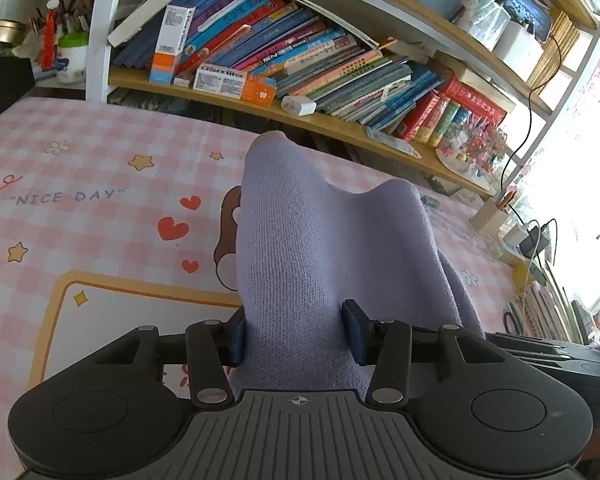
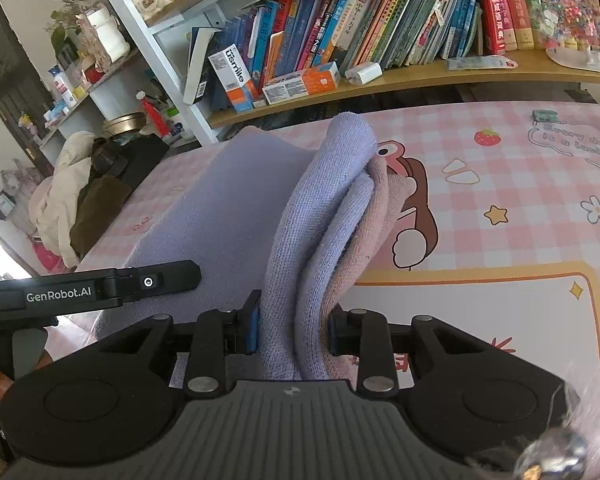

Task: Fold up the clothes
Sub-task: 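Lift the sweater bundle with both grippers and carry it toward the bookshelf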

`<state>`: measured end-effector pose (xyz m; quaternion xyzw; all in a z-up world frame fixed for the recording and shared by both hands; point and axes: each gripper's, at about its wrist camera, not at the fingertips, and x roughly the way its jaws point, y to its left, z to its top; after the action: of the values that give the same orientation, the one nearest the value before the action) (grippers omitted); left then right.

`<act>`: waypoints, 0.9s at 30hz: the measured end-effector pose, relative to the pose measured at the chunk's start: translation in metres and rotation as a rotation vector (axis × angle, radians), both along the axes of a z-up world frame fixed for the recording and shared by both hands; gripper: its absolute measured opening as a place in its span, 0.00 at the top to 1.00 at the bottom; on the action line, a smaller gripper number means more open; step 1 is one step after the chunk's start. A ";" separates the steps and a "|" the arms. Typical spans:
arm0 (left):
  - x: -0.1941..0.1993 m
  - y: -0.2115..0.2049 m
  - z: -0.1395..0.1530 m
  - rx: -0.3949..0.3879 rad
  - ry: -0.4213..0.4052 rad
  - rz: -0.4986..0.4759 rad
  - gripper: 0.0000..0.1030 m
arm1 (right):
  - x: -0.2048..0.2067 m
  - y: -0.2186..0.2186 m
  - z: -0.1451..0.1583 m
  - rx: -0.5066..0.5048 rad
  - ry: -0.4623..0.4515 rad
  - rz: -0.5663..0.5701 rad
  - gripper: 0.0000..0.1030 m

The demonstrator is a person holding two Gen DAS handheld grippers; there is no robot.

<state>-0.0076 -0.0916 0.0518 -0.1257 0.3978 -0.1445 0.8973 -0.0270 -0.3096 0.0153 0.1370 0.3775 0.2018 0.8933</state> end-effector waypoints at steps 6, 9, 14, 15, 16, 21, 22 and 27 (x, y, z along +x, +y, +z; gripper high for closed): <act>-0.001 -0.004 0.005 0.009 -0.014 0.003 0.55 | -0.002 -0.004 0.002 0.011 -0.013 0.005 0.73; 0.000 -0.007 0.007 0.018 -0.019 -0.007 0.55 | -0.003 -0.006 0.003 0.017 -0.017 -0.001 0.73; 0.003 -0.007 0.008 0.023 -0.018 -0.024 0.55 | -0.004 -0.004 0.004 0.022 -0.018 -0.016 0.73; 0.004 -0.006 0.008 0.023 -0.019 -0.029 0.55 | -0.003 -0.004 0.004 0.022 -0.018 -0.020 0.73; 0.006 -0.006 0.008 0.023 -0.020 -0.034 0.55 | -0.003 -0.003 0.004 0.022 -0.018 -0.024 0.73; 0.014 0.001 0.009 0.012 -0.025 -0.054 0.55 | 0.001 0.004 0.006 0.014 -0.022 -0.041 0.73; 0.016 0.003 0.009 0.009 -0.026 -0.057 0.55 | 0.002 0.007 0.007 0.013 -0.023 -0.044 0.73; 0.025 0.018 0.009 -0.003 -0.027 -0.068 0.55 | 0.009 0.020 0.011 0.006 -0.026 -0.053 0.73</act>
<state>0.0178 -0.0740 0.0610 -0.1116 0.3893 -0.1776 0.8969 -0.0183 -0.2895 0.0262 0.1467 0.3614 0.1811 0.9028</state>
